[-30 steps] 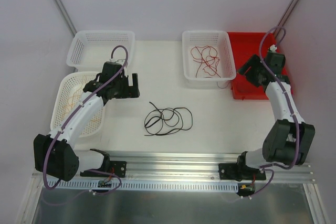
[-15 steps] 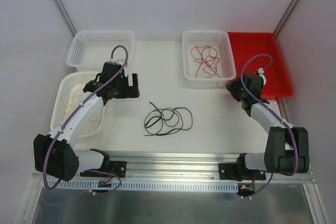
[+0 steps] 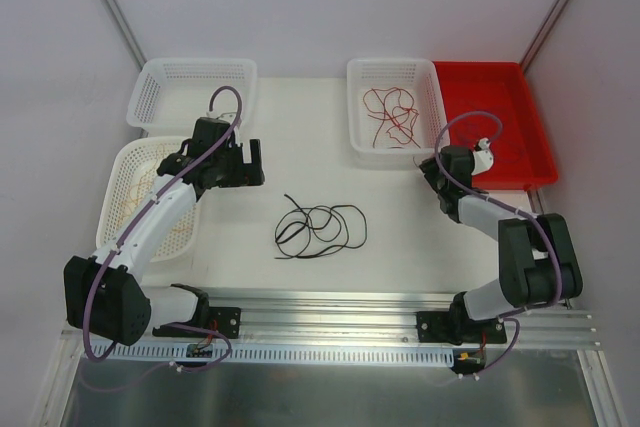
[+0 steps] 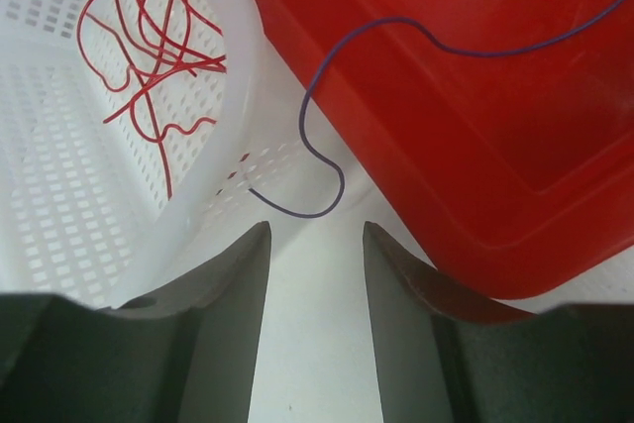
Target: Untangle the cables
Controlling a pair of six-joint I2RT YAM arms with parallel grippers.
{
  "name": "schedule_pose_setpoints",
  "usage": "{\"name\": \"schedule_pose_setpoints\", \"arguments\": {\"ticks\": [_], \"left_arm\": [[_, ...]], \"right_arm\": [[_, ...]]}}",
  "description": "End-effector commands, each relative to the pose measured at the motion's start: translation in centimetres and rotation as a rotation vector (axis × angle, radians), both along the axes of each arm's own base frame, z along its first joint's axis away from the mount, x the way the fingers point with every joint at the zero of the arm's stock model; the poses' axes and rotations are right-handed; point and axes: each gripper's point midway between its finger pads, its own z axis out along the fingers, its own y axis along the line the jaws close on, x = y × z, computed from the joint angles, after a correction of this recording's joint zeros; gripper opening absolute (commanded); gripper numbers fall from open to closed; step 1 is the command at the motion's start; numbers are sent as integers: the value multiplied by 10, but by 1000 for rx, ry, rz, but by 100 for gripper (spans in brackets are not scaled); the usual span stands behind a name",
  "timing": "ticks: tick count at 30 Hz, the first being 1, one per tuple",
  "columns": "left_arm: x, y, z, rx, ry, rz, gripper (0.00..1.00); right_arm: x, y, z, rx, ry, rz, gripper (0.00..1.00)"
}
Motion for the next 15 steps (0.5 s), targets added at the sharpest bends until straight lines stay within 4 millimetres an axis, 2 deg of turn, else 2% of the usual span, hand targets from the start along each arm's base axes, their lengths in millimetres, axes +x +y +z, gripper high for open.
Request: {"name": "schedule_pose_setpoints", "arguments": {"ticks": [1, 15], "left_arm": [[1, 4, 7, 1, -26, -5, 94], [0, 2, 10, -33, -28, -11, 94]], "right_arm": [[16, -7, 13, 17, -68, -126, 45], [31, -5, 1, 36, -78, -252, 43]]}}
